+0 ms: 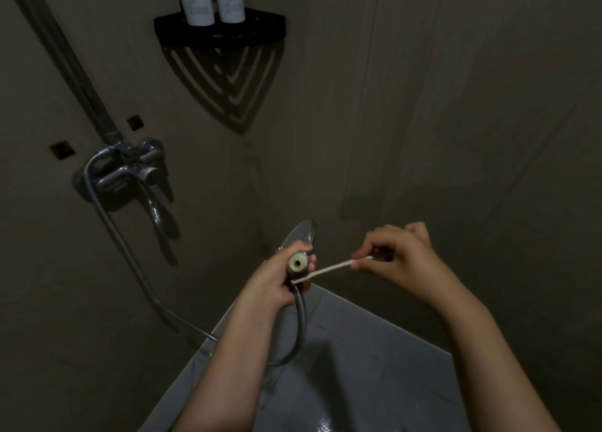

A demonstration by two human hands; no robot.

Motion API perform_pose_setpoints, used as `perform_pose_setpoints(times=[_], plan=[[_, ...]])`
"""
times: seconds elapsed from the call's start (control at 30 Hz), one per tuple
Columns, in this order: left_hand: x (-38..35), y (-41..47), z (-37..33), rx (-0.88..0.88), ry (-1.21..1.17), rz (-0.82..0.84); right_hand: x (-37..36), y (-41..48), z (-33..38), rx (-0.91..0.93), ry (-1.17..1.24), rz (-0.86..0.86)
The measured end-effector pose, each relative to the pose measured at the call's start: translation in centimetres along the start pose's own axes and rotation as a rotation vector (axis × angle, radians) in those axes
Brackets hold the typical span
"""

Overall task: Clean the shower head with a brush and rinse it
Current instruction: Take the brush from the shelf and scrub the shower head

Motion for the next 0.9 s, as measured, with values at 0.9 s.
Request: perform_pose_setpoints(times=[0.9], plan=[[0.3, -0.8, -0.2, -0.047, 0.071, -0.055, 3.1, -0.9, -2.0, -0.089, 0.111, -0.050]])
Point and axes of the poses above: each hand's wrist, its own y-axis towards the middle knuckle, its own x-axis out of the back of the hand, z = x × y, the point moved 9 cm from there along y, towards the middle knuckle, and after that the axes turned 15 degrees about x, right-handed, at the moved point
